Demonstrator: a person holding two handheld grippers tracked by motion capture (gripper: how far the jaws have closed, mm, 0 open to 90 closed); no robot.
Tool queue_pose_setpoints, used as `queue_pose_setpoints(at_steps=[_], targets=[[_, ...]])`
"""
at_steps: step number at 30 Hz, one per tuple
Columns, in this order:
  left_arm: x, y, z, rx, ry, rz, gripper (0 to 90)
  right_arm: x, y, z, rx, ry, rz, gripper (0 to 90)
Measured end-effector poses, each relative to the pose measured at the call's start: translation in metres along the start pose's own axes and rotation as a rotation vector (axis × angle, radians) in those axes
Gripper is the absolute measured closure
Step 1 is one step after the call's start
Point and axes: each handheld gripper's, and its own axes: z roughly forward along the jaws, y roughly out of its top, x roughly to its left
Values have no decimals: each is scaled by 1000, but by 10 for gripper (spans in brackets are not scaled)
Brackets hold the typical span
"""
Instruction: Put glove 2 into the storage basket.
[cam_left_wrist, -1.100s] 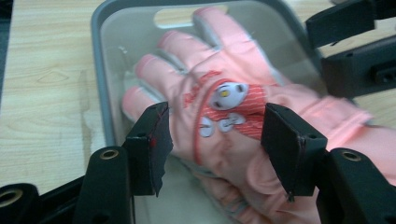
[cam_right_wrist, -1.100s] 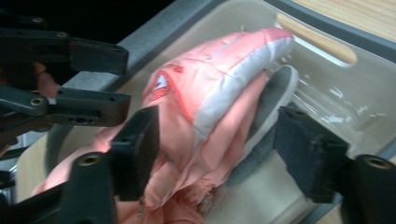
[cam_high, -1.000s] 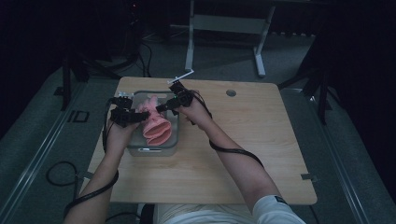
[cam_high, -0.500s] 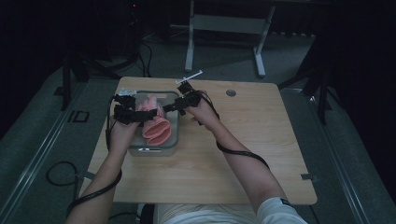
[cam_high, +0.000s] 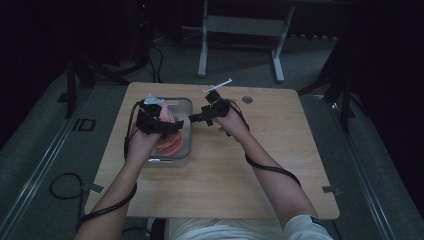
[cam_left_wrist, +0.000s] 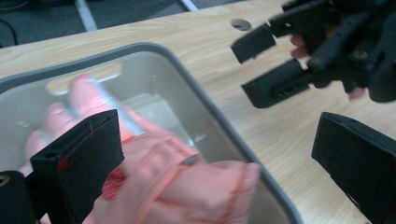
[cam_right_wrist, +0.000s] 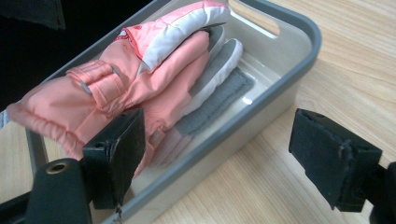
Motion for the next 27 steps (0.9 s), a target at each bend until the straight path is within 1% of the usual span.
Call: queue_pose_setpoints(at_steps=[2, 4, 6, 8, 12, 15, 18, 21, 24, 25, 27], targets=[[-8, 3, 1, -1, -11, 25, 14, -1, -2, -5, -7, -5, -8, 184], [-15, 5, 1, -8, -25, 34, 14, -1, -4, -9, -9, -10, -11, 183], [-20, 7, 1, -18, -50, 39, 14, -2, -6, -13, -10, -14, -21, 178], [-26, 9, 1, -31, -86, 40, 14, -3, -9, -17, -15, -23, -27, 171], [-37, 10, 4, -47, -129, 69, 14, -7, -15, -25, -25, -22, -24, 167], [-48, 10, 7, -40, -149, 102, 14, -8, -20, -29, -28, -29, -30, 167], [-60, 8, 11, -20, -157, 141, 14, -10, -27, -33, -32, -29, -31, 167], [-69, 5, 15, -7, -171, 153, 14, -10, -34, -35, -24, -42, -36, 167], [-78, 2, 19, 15, -173, 177, 14, -12, -41, -34, -16, -60, -35, 168], [-82, -1, 20, 10, -174, 178, 14, -13, -44, -33, -11, -74, -35, 169], [-88, -3, 23, 16, -182, 193, 14, -16, -49, -31, -6, -82, -24, 169]])
